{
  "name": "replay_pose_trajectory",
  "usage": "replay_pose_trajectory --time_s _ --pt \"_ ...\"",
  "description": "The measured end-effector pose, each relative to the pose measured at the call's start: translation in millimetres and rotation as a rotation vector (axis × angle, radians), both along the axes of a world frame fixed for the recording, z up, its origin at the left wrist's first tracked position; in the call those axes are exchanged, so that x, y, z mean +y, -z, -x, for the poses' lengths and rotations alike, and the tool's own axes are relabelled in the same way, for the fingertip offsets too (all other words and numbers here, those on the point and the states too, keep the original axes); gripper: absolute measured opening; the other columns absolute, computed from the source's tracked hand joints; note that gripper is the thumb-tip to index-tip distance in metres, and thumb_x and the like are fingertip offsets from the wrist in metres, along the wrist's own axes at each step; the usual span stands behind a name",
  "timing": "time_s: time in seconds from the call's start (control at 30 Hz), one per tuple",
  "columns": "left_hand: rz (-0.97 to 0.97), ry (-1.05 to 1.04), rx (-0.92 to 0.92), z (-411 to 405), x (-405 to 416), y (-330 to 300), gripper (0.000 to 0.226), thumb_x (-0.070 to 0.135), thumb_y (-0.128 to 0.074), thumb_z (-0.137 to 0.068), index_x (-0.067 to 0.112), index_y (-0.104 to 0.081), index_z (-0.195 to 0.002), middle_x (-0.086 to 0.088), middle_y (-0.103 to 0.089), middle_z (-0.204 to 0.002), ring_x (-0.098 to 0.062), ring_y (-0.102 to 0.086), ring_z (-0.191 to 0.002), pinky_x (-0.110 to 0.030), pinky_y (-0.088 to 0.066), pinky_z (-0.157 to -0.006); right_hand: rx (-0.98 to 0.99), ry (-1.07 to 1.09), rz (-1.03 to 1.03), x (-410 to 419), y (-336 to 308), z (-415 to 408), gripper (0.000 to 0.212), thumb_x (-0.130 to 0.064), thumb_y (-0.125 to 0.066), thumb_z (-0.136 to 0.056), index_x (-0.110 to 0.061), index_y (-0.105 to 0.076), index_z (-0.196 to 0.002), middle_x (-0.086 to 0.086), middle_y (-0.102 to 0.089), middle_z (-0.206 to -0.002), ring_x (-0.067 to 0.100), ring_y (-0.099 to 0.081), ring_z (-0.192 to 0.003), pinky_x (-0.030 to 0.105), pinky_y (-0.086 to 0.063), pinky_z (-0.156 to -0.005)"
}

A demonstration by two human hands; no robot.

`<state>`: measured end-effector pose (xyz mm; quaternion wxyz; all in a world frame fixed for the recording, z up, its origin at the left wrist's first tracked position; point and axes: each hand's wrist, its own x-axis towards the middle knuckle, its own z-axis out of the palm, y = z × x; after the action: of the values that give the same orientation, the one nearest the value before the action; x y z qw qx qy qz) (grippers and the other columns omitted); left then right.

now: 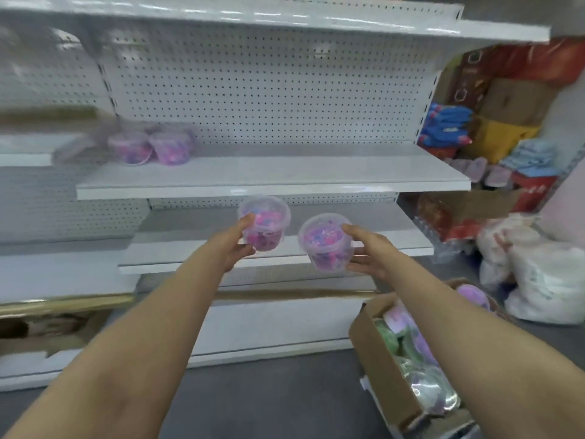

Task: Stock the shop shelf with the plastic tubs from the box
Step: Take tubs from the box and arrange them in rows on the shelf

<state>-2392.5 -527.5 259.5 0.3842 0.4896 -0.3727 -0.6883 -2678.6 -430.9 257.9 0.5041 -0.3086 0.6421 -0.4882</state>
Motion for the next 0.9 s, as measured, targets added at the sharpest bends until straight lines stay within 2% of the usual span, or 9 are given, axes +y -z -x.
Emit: replay_pose_trajectory --time_s 0.17,0.3,0.4,0.53,0.6,0.67,0.77,0.83,0.9 --pt "0.053 -0.075 0.04 -60 -38 -27 0.07 0.045 -0.07 -0.082 0.005 -0.045 -0.134 -0.005 -0.045 -0.131 -0.034 -0.058 -0.107 -0.04 -0.042 -0.107 0.008 -0.093 0.064 -62 -23 -65 0.062 -0.043 -0.08 -0.076 -0.008 -0.06 -0.123 0.019 -0.072 -0.105 0.033 -0.073 -0.091 0.04 -0.06 -0.077" --pt "0.097 -0.179 0.039 -113 -82 -48 0.044 0.04 -0.067 -0.087 0.013 -0.048 -0.116 -0.004 -0.04 -0.125 -0.034 -0.056 -0.101 -0.041 -0.045 -0.105 -0.013 -0.139 0.105 -120 -39 -120 0.067 -0.05 -0.081 -0.07 -0.011 -0.063 -0.122 0.019 -0.072 -0.105 0.032 -0.072 -0.092 0.04 -0.06 -0.078" --pt "0.13 -0.283 0.042 -158 -122 -61 0.051 0.038 -0.074 -0.081 0.01 -0.051 -0.117 -0.005 -0.047 -0.12 -0.028 -0.061 -0.086 -0.044 -0.05 -0.097 -0.014 -0.165 0.144 -164 -52 -161 0.085 -0.057 -0.082 -0.056 -0.011 -0.061 -0.125 0.022 -0.071 -0.108 0.034 -0.071 -0.095 0.04 -0.06 -0.079" --pt "0.123 -0.32 -0.047 -215 -176 -65 0.06 0.049 -0.075 -0.076 0.013 -0.053 -0.118 0.001 -0.054 -0.092 -0.03 -0.066 -0.084 -0.043 -0.048 -0.1 -0.014 -0.175 0.183 -218 -64 -216 0.08 -0.058 -0.079 -0.062 -0.012 -0.062 -0.125 0.021 -0.072 -0.106 0.033 -0.073 -0.094 0.037 -0.06 -0.075" --pt "0.109 -0.331 -0.072 -241 -199 -63 0.062 0.055 -0.075 -0.074 0.017 -0.052 -0.116 0.005 -0.055 -0.095 -0.031 -0.067 -0.091 -0.043 -0.047 -0.101 -0.021 -0.17 0.192 -243 -65 -242 0.072 -0.053 -0.077 -0.07 -0.01 -0.061 -0.125 0.021 -0.072 -0.104 0.033 -0.073 -0.092 0.037 -0.06 -0.075" --pt "0.094 -0.333 -0.075 -263 -219 -60 0.058 0.053 -0.074 -0.076 0.018 -0.052 -0.117 0.001 -0.056 -0.11 -0.033 -0.066 -0.095 -0.042 -0.048 -0.099 -0.024 -0.154 0.184 -262 -65 -265 0.079 -0.055 -0.08 -0.064 -0.009 -0.06 -0.125 0.022 -0.072 -0.103 0.032 -0.074 -0.09 0.038 -0.06 -0.076" --pt "0.072 -0.336 -0.072 -289 -241 -59 0.07 0.051 -0.073 -0.078 0.015 -0.049 -0.134 -0.002 -0.049 -0.13 -0.034 -0.064 -0.101 -0.036 -0.054 -0.083 -0.031 -0.136 0.183 -284 -62 -294 0.079 -0.054 -0.08 -0.066 -0.007 -0.058 -0.126 0.023 -0.071 -0.105 0.034 -0.073 -0.09 0.042 -0.061 -0.08" --pt "0.053 -0.341 -0.078 -301 -252 -58 0.072 0.052 -0.072 -0.078 0.017 -0.048 -0.135 0.0 -0.05 -0.132 -0.031 -0.065 -0.102 -0.031 -0.05 -0.065 -0.033 -0.121 0.178 -294 -63 -308 0.07 -0.049 -0.078 -0.075 -0.006 -0.057 -0.126 0.023 -0.07 -0.105 0.035 -0.072 -0.091 0.043 -0.06 -0.082" --pt "0.052 -0.337 -0.08 -308 -261 -56 0.067 0.052 -0.071 -0.079 0.017 -0.05 -0.133 0.001 -0.051 -0.13 -0.03 -0.066 -0.101 -0.029 -0.05 -0.06 -0.029 -0.117 0.167 -302 -65 -320 0.068 -0.048 -0.077 -0.078 -0.006 -0.056 -0.126 0.023 -0.07 -0.104 0.035 -0.072 -0.09 0.044 -0.06 -0.082"
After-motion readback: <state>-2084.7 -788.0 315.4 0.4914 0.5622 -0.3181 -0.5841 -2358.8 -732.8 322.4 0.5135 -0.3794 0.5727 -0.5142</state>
